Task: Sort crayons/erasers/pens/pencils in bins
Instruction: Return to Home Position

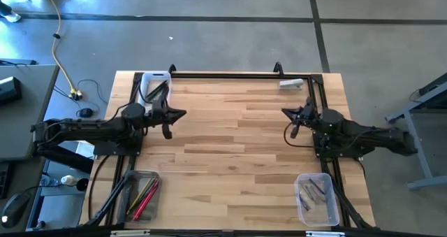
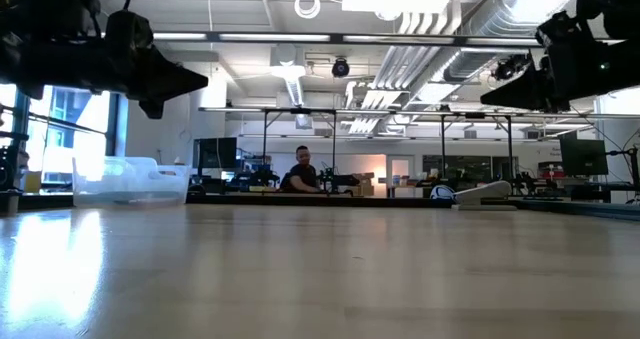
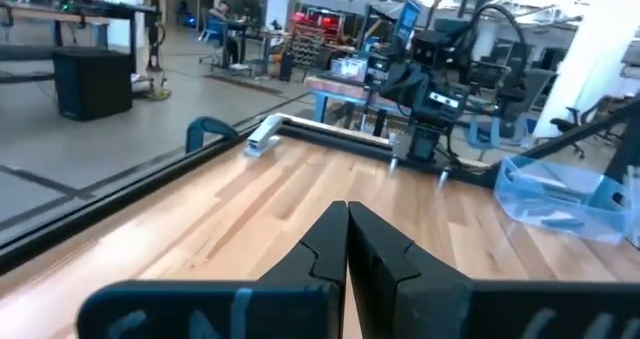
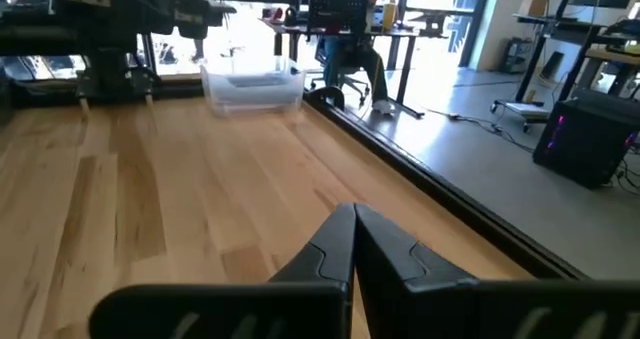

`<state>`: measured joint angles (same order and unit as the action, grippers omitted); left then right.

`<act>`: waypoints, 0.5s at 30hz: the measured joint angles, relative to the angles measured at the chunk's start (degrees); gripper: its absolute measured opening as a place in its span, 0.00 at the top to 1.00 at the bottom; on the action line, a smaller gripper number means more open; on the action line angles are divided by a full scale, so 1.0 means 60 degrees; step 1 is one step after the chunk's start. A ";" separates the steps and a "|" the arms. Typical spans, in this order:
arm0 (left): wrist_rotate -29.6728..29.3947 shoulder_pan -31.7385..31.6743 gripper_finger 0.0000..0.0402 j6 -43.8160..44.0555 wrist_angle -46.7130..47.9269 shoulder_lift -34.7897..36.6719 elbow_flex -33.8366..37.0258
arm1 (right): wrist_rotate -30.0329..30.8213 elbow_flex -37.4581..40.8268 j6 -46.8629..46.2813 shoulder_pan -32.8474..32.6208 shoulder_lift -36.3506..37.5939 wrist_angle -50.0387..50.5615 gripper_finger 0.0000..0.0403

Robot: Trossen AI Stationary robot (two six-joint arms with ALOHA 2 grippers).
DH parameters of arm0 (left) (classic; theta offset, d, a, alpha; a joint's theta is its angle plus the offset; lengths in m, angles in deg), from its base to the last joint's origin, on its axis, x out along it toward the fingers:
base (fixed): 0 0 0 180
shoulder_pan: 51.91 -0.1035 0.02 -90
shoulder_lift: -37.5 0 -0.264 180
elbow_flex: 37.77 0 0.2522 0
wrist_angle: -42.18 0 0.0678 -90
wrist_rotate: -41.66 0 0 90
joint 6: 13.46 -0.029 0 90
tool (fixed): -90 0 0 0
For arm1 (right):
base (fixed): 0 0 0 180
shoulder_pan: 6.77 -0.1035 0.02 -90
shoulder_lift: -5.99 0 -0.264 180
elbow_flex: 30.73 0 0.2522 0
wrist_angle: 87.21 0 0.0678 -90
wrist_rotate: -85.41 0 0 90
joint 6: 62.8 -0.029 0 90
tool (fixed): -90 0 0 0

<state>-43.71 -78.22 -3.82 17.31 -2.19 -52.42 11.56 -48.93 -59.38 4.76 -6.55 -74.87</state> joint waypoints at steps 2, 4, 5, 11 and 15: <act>-0.0164 0.0247 1.00 -0.0165 0.0213 0.0292 0.0000 | 0.0121 0.0000 -0.0055 -0.0070 0.0641 0.0802 1.00; -0.0391 0.0395 1.00 -0.0338 0.0589 0.0644 0.0000 | 0.0161 0.0000 -0.0179 -0.0077 0.1273 0.1478 1.00; -0.0462 0.0429 1.00 -0.0375 0.0811 0.0830 0.0000 | 0.0148 0.0000 -0.0205 -0.0077 0.1607 0.1779 1.00; -0.0578 0.0453 1.00 -0.0535 0.2620 0.2217 0.0000 | 0.0339 -0.0095 -0.0082 -0.0081 0.1990 0.2163 1.00; -0.0675 0.0450 1.00 -0.0471 0.3591 0.3338 -0.0004 | 0.0479 -0.0066 -0.0321 -0.0157 0.1995 0.2088 1.00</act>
<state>-47.76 -75.52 -6.65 38.85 17.83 -52.44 14.43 -49.33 -61.30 3.82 5.43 -62.34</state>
